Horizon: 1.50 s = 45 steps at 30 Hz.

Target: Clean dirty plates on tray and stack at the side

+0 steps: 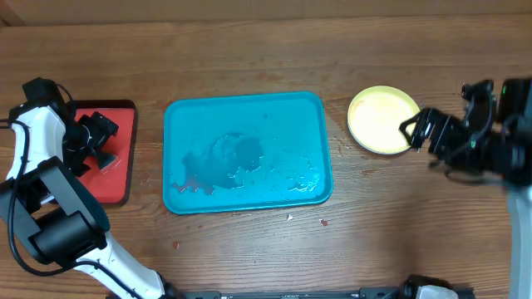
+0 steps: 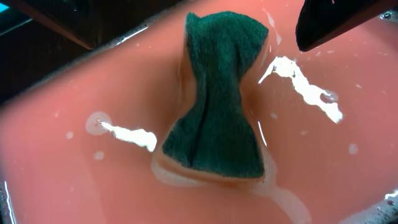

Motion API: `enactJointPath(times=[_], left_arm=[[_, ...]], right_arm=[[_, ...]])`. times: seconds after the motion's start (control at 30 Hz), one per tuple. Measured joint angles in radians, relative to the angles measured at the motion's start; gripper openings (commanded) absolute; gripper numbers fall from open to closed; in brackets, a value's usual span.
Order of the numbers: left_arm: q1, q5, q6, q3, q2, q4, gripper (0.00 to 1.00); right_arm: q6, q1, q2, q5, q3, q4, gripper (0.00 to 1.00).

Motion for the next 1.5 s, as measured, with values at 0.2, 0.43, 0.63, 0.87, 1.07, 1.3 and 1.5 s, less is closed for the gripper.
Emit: enactJointPath(times=[0.2,0.43,0.63,0.87,1.07,1.3,1.5], left_arm=[[0.0,0.0,0.0,0.0,0.0,0.0,1.0],[0.0,0.0,0.0,0.0,0.0,0.0,1.0],[0.0,0.0,0.0,0.0,0.0,0.0,1.0],[0.0,0.0,0.0,0.0,0.0,0.0,1.0],[0.0,0.003,0.0,0.0,0.0,0.0,1.0],[0.0,0.003,0.0,0.0,0.0,0.003,1.0],[0.0,0.003,0.0,0.0,0.0,0.004,1.0]], right_arm=[[-0.001,0.093,-0.167,-0.018,0.0,-0.079,1.0],[-0.001,0.098,-0.208,-0.02,0.0,-0.079,1.0],[-0.001,0.099,-0.188,-0.014,-0.014,-0.14,1.0],[-0.004,0.11,-0.316,-0.049,-0.261,0.191,1.0],[-0.013,0.154,-0.682,-0.082,-0.661,0.652,1.0],[-0.032,0.167,-1.005,-0.086,-1.043,1.009,1.0],[-0.034,0.194,-1.069,-0.071,-1.255,1.266,1.0]])
